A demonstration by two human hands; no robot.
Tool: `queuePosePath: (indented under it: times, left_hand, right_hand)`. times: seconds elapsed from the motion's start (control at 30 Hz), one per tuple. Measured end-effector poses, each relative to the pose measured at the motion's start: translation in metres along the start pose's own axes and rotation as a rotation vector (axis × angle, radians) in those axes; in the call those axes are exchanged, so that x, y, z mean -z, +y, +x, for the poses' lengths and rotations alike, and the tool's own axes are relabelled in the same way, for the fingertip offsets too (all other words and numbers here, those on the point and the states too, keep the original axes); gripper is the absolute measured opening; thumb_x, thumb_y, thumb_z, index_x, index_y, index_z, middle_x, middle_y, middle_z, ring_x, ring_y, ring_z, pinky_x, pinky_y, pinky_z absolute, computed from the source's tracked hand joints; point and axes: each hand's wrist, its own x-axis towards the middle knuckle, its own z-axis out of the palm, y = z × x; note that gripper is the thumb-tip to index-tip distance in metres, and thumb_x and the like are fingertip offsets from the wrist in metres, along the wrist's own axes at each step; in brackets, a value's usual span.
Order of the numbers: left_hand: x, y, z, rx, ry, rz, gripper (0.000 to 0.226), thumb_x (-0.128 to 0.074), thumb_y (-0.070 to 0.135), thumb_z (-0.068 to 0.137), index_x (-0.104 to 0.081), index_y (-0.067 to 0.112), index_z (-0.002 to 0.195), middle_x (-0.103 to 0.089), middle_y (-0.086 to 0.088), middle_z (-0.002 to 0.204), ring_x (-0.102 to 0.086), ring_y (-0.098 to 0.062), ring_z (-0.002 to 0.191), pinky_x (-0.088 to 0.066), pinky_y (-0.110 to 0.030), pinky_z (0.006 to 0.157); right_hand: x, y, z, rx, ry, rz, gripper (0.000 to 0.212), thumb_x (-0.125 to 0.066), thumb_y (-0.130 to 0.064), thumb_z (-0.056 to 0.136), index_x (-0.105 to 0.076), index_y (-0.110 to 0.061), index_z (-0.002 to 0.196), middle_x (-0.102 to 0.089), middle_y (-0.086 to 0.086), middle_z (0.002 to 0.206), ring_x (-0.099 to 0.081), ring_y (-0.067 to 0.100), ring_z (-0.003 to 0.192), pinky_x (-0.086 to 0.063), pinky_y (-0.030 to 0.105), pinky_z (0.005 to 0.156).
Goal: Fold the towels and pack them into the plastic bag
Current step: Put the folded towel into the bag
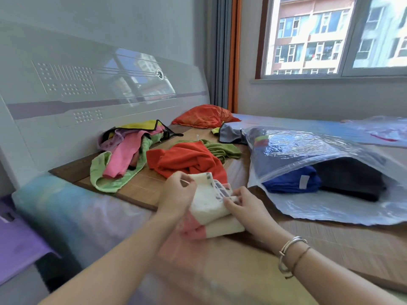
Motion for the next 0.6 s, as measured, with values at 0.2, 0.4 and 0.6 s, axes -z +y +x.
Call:
queuePosePath:
  times: [0.2, 0.4, 0.6]
  left_hand:
    - [0.015, -0.043, -0.002, 0.37, -0.1, -0.056, 0.063, -0.069, 0.058, 0.063, -0.058, 0.005, 0.096, -0.067, -0.012, 0.102, -0.064, -0.028, 0.099, -0.053, -0.038, 0.088]
    - [-0.003, -0.052, -0.01, 0.435, -0.19, -0.137, 0.11, -0.059, 0.079, 0.052, -0.048, 0.004, 0.131, -0.062, -0.014, 0.122, -0.062, -0.031, 0.106, -0.053, -0.046, 0.091]
    - [-0.005, -0.038, -0.02, 0.432, -0.23, -0.266, 0.085, -0.083, 0.049, 0.063, -0.052, -0.004, 0.122, -0.067, -0.016, 0.107, -0.067, -0.028, 0.094, -0.056, -0.044, 0.086]
  right_hand:
    - [-0.003, -0.01, 0.003, -0.102, 0.032, -0.069, 0.015, -0.058, -0.035, 0.084, -0.047, -0.026, 0.088, -0.051, -0.006, 0.088, -0.05, 0.022, 0.098, -0.042, 0.039, 0.09]
    - [0.002, 0.001, -0.022, 0.035, 0.208, 0.036, 0.013, -0.057, -0.025, 0.084, -0.045, -0.021, 0.087, -0.055, -0.003, 0.087, -0.053, 0.019, 0.084, -0.045, 0.039, 0.077]
    - [0.014, 0.017, -0.025, -0.016, 0.078, -0.197, 0.013, -0.051, -0.027, 0.087, -0.044, -0.022, 0.097, -0.05, -0.001, 0.101, -0.044, 0.02, 0.097, -0.043, 0.037, 0.085]
